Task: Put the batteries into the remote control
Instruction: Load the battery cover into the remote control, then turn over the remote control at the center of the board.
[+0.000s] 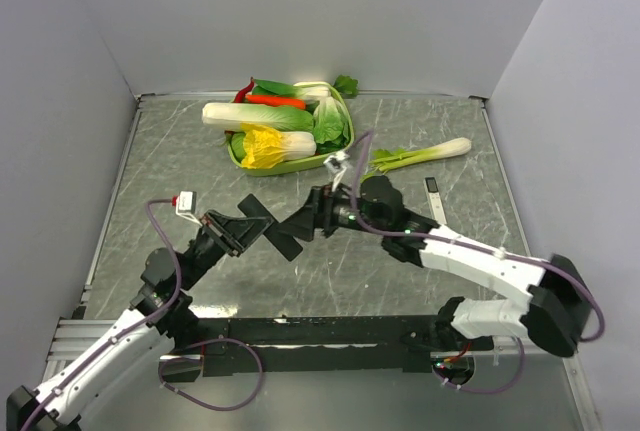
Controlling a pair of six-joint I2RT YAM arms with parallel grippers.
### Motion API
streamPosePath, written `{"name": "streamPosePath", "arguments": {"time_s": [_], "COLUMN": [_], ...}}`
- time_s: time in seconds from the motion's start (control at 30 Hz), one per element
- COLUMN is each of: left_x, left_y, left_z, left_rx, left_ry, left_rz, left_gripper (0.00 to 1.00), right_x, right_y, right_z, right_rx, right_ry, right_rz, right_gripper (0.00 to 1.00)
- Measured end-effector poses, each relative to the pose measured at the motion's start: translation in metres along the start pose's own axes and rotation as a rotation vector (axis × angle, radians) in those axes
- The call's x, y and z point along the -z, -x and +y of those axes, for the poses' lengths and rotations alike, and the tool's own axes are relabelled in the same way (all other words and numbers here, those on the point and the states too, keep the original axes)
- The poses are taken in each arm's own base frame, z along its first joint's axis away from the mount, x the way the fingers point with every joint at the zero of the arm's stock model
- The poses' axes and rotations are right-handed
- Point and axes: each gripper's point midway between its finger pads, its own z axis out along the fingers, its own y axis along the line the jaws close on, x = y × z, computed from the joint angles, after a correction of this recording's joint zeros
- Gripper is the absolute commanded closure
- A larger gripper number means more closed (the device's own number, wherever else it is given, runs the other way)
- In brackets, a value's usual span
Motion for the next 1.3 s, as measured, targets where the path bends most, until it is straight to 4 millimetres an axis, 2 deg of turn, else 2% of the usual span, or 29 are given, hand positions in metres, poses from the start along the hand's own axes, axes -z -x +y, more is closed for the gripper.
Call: {"name": "streamPosePath", "arguments": {"time_s": [0.1,0.2,0.3,0.4,0.6,0.73,0.83,0.97,1.17,1.3], "left_x": [-0.007,-0.013,-0.016,-0.014,-0.01,-0.005,0.006,0.034,0.068,0.092], "left_y": [0.007,0.011,0.012,0.015,0.023,0.024,0.021,0.018,0.037,0.054], "left_z": [0.006,0.024,0.056,0.088,0.143,0.18,0.215,0.253,0.275,0.285], "left_rx": [-0.044,-0.085,-0.14,-0.209,-0.385,-0.483,-0.546,-0.623,-0.711,-0.735], "left_ry": [0.103,0.237,0.424,0.616,0.969,1.174,1.341,1.552,1.765,1.881], "left_rz": [0.001,0.009,0.042,0.085,0.229,0.364,0.485,0.651,0.776,0.816], "left_gripper": [0.99,0.99,0.96,0.93,0.95,0.96,0.95,0.93,0.89,0.79], "right_x": [0.025,0.052,0.078,0.106,0.165,0.196,0.215,0.236,0.26,0.272], "right_y": [0.019,0.033,0.04,0.048,0.056,0.055,0.051,0.047,0.047,0.046], "right_z": [-0.009,-0.013,-0.02,-0.037,-0.073,-0.094,-0.107,-0.116,-0.12,-0.12], "right_rx": [0.069,0.143,0.21,0.262,0.314,0.327,0.34,0.367,0.395,0.396], "right_ry": [-0.089,-0.174,-0.272,-0.411,-0.704,-0.862,-0.948,-1.028,-1.103,-1.12], "right_rz": [-0.08,-0.148,-0.197,-0.254,-0.345,-0.382,-0.395,-0.408,-0.437,-0.462], "right_gripper": [0.0,0.01,0.0,0.0,0.0,0.0,0.0,0.0,0.0,0.0]}}
